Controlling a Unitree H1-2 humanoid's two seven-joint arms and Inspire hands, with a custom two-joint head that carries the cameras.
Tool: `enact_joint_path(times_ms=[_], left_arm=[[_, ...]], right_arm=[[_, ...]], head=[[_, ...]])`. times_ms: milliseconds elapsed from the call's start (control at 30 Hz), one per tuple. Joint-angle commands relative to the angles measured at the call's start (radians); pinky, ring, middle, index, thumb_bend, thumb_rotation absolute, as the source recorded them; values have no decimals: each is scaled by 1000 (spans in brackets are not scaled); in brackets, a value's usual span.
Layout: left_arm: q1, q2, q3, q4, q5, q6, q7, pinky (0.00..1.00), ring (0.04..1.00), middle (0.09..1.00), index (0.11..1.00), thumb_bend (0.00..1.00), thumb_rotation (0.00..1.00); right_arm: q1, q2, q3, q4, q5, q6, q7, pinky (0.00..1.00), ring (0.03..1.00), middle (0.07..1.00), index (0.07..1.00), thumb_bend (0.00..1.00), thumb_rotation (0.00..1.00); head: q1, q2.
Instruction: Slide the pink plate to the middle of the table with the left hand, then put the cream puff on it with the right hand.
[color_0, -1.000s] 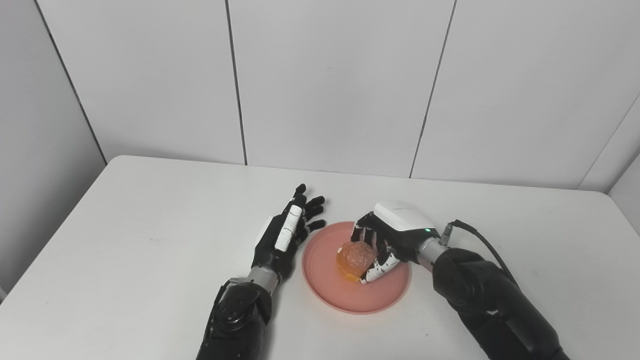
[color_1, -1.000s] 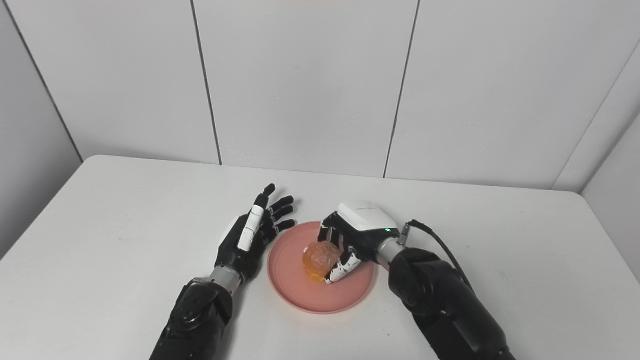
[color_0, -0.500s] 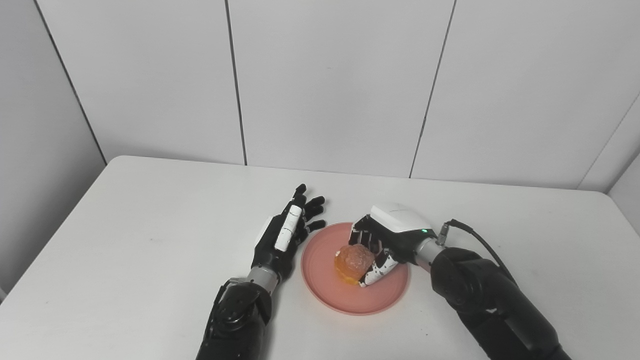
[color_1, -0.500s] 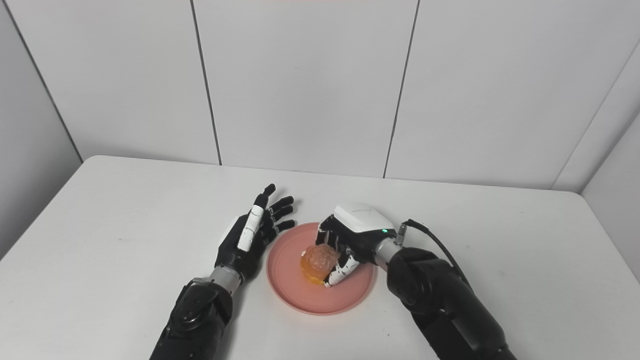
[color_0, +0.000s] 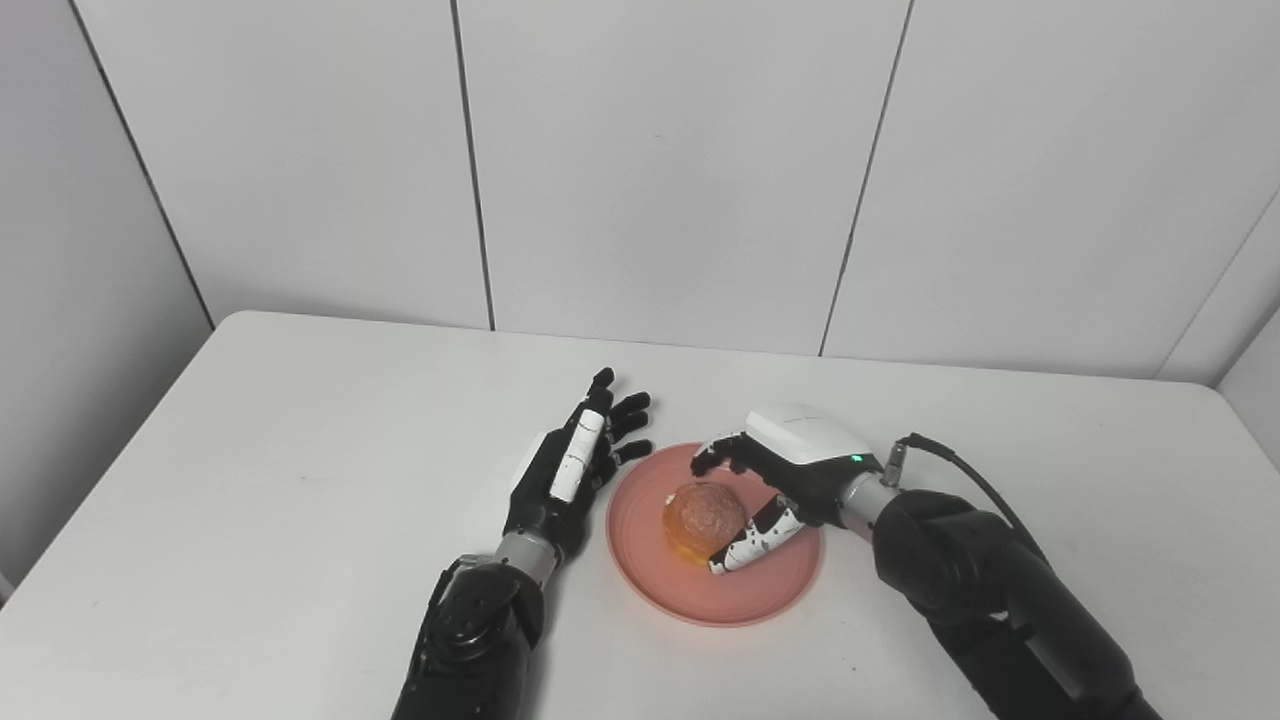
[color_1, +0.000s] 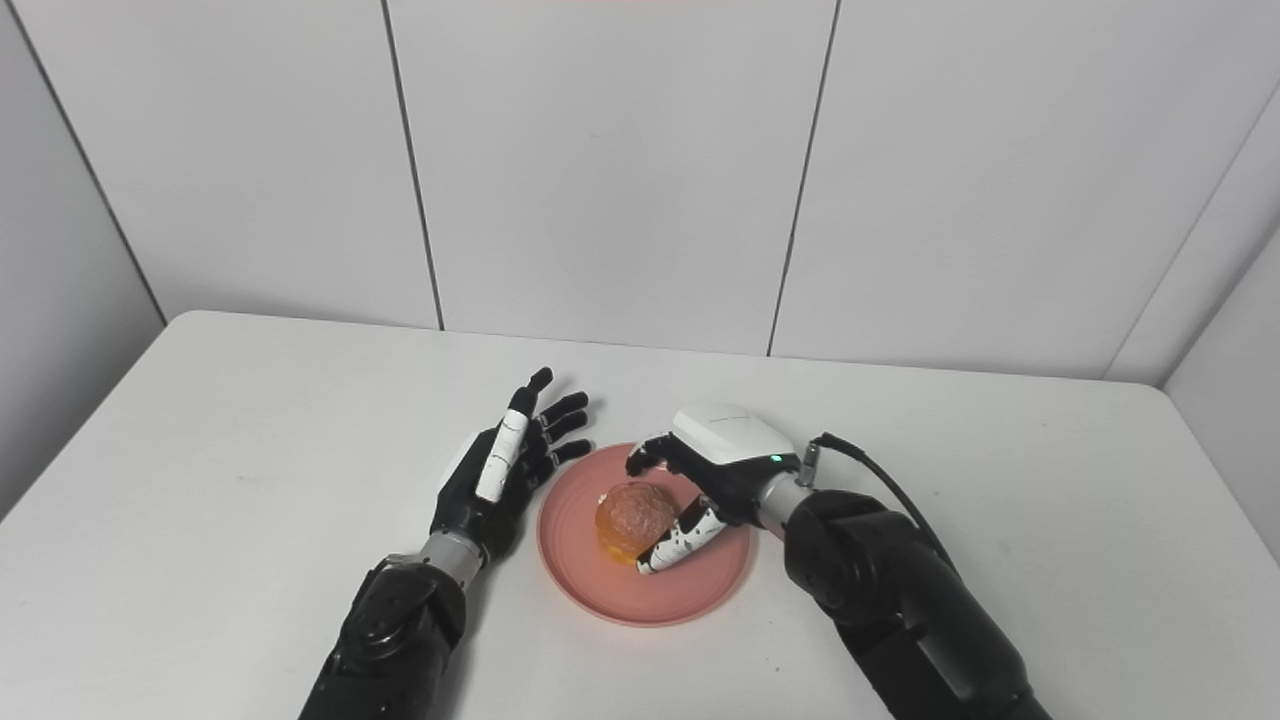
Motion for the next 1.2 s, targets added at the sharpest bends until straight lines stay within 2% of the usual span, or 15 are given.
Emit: enact_joint_path(times_ms=[0, 433, 567, 633, 667, 733, 800, 833, 933, 1033, 1100, 1133, 1167], left_arm=[[14, 0, 1, 31, -5, 62, 4, 837, 899, 869, 976, 896, 823], [13, 2, 0, 31, -3, 59, 0, 815, 895, 874, 978, 898, 818], [13, 0, 3, 34, -7, 54, -1, 838, 904, 874, 978, 890, 811], [11, 0, 4, 39, -4, 52, 3, 833, 902, 869, 975, 901, 812], [10, -2, 7, 42, -7, 50, 4, 832, 901, 868, 975, 903, 812], [8, -5, 13, 46, -11, 46, 6, 849, 906, 867, 977, 915, 807], [6, -9, 20, 46, -10, 39, 15, 835, 903, 869, 975, 920, 802], [6, -12, 23, 45, -6, 33, 21, 833, 903, 869, 975, 920, 801], [7, -18, 29, 40, 9, 9, 38, 790, 897, 876, 961, 930, 810], [10, -21, 30, 42, 31, -75, 53, 784, 897, 888, 943, 947, 816], [11, -23, 28, 44, 47, -125, 64, 841, 921, 917, 940, 942, 812], [12, -23, 26, 45, 57, -146, 71, 876, 941, 939, 937, 933, 823], [11, -25, 24, 47, 76, -173, 87, 876, 941, 939, 937, 933, 823]], right_arm=[[-48, -15, -26, -37, -7, 2, -13, 585, 781, 819, 754, 1000, 385], [-62, -30, -85, -121, 8, 30, 44, 627, 817, 848, 759, 1000, 388], [-50, -39, -132, -158, 49, 5, 18, 640, 809, 819, 740, 1000, 379], [-40, -37, -156, -173, 66, 3, 2, 642, 804, 812, 740, 1000, 412], [-22, -30, -185, -179, 96, -5, -24, 642, 802, 810, 740, 1000, 419], [13, -7, -242, -180, 158, -24, -84, 668, 775, 793, 748, 1000, 494], [59, 40, -316, -169, 245, -30, -160, 665, 731, 759, 738, 966, 630], [80, 68, -353, -158, 295, -32, -193, 663, 729, 757, 737, 962, 638], [126, 135, -440, -115, 425, -81, -274, 678, 750, 763, 747, 889, 757], [178, 245, -563, -44, 620, -154, -369, 638, 731, 755, 748, 856, 801], [198, 295, -620, 8, 706, -200, -414, 667, 746, 773, 775, 848, 856], [204, 314, -642, 30, 738, -219, -432, 705, 759, 782, 790, 897, 873], [209, 332, -664, 61, 775, -247, -447, 705, 759, 782, 790, 897, 873]], head=[[0, 0], [-4, -2], [-7, -2], [-8, -3], [-9, -3], [-9, -3], [-9, -3], [-9, -2], [-8, -2], [-11, 1], [-13, 1], [-14, 1], [-16, 2]])
